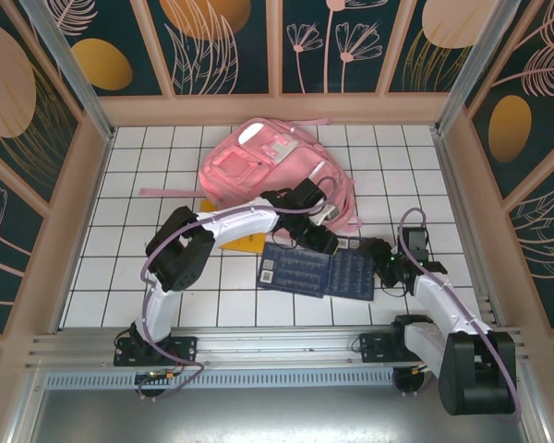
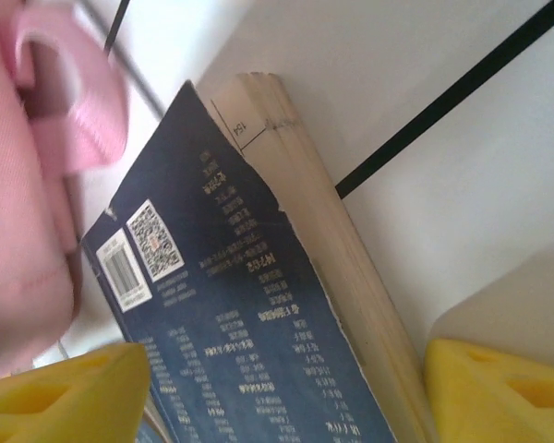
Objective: Pack the student bag
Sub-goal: Move the books to the bottom-center of the table, then move the student bag to the top-center of the table, then pick up the book from the bottom-center of the table.
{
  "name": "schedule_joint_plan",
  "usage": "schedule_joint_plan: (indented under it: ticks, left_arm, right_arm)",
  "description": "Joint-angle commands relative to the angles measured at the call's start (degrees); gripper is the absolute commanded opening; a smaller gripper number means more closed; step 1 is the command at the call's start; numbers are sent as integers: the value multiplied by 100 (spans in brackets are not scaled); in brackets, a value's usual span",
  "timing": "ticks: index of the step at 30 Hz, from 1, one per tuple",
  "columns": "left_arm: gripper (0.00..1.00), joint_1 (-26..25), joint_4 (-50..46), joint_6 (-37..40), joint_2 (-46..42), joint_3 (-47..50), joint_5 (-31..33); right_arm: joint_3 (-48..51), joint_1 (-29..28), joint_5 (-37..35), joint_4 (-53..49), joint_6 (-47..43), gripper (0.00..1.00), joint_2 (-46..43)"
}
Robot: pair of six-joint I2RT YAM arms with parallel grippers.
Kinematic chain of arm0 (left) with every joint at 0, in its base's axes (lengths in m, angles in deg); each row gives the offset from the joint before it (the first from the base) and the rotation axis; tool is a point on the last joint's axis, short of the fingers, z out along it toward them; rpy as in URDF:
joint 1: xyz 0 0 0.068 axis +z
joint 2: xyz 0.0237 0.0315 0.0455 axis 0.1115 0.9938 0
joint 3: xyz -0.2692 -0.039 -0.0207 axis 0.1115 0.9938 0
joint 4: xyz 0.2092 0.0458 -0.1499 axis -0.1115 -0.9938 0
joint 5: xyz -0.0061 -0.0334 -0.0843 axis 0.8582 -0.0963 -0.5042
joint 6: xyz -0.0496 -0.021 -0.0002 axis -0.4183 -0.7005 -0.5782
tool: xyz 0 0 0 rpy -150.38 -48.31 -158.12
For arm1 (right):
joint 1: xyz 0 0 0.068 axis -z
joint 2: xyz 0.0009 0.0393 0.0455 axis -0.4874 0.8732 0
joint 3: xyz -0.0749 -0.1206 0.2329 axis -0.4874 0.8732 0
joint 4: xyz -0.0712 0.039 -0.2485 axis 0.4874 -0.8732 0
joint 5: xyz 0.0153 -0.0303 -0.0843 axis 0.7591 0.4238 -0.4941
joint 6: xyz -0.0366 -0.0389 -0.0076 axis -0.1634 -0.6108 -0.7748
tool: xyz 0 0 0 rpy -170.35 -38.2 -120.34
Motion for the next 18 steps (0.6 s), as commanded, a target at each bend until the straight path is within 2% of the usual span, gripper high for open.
schedule_joint_plan:
  ticks: [1, 10, 18]
  left_arm:
    - [46, 16, -164, 183, -161, 376, 131]
    - [45, 16, -194, 257, -35, 631, 482]
    - [41, 16, -63, 273, 2, 802, 533]
  right_arm:
    - [25, -350, 801, 220, -331, 74, 125]
    - [-354, -912, 816, 104, -665, 52, 109]
    - [-684, -1443, 541, -227, -860, 41, 198]
